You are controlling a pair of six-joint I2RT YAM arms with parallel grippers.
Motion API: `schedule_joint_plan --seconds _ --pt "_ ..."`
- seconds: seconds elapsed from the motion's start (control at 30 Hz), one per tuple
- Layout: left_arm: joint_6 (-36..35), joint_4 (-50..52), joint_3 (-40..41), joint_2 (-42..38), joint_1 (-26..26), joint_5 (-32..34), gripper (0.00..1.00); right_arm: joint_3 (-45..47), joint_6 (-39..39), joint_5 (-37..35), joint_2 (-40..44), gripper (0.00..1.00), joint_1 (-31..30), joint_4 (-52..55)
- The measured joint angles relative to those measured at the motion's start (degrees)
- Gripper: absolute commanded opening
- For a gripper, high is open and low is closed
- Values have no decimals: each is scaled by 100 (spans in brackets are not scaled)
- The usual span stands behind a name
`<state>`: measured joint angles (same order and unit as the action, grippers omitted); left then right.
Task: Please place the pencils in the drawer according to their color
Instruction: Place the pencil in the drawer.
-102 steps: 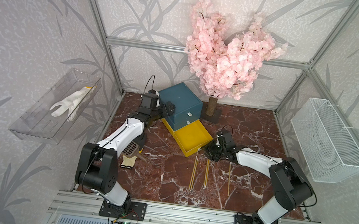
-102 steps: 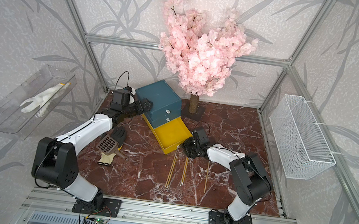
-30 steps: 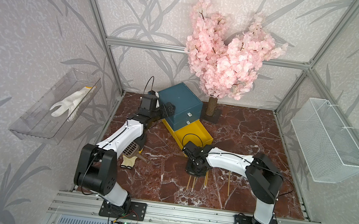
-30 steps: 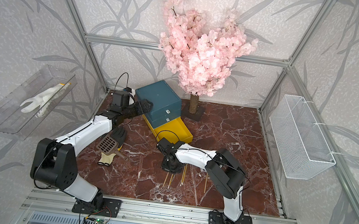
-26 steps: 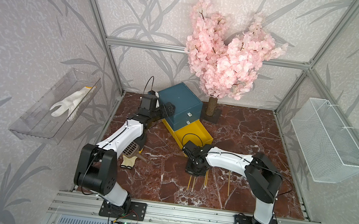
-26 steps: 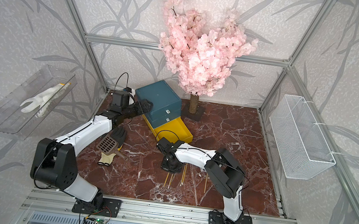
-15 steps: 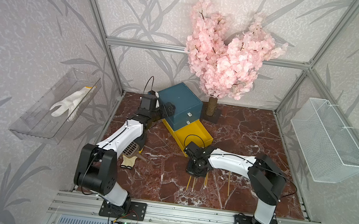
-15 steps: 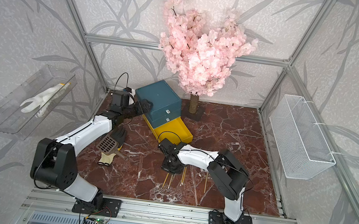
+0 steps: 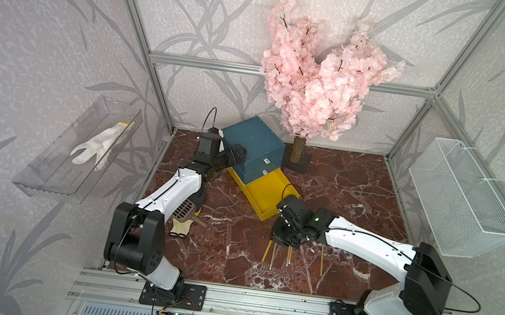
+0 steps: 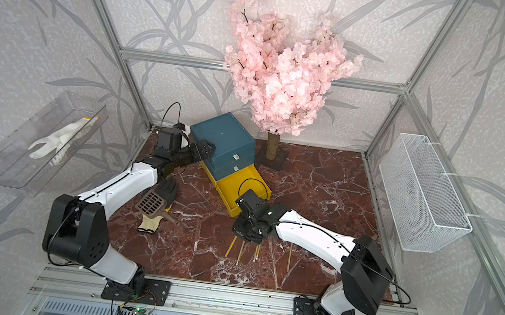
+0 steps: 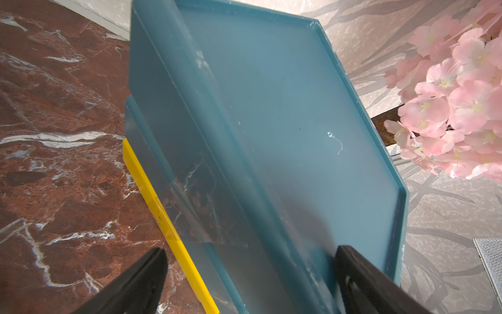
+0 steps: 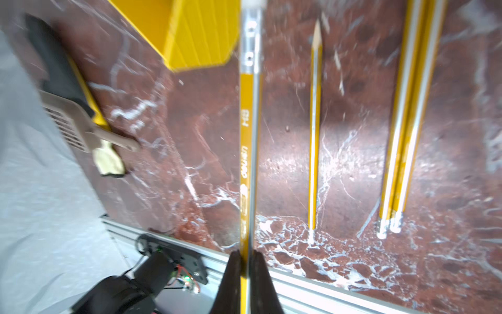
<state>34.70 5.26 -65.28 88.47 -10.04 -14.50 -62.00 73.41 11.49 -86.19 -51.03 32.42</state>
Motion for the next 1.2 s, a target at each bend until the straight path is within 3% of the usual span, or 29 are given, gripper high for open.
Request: schedule_joint_plan --seconds 0.2,0.43,0.7,0.97,1.07,1.13,1.2 --pt "0 0 0 0 0 -4 100 -492 -330 -52 -208 0 905 76" --pt "-2 2 0 0 0 -9 100 -1530 -745 -144 -1211 0 1491 -122" --pt "-7 4 0 2 0 -9 100 -2820 -1244 -293 -2656 0 1661 -66" --pt "-4 2 -2 2 0 -11 100 -3442 -1506 -229 -3436 0 1469 129" --pt "-4 2 -2 2 0 -13 100 -3598 -1563 -173 -3630 32 1320 236" --pt "-4 2 -2 2 0 -13 100 -3620 -1620 -133 -3663 40 1248 299" --pt "-4 2 -2 2 0 -13 100 -3615 -1670 -131 -3639 41 1191 348"
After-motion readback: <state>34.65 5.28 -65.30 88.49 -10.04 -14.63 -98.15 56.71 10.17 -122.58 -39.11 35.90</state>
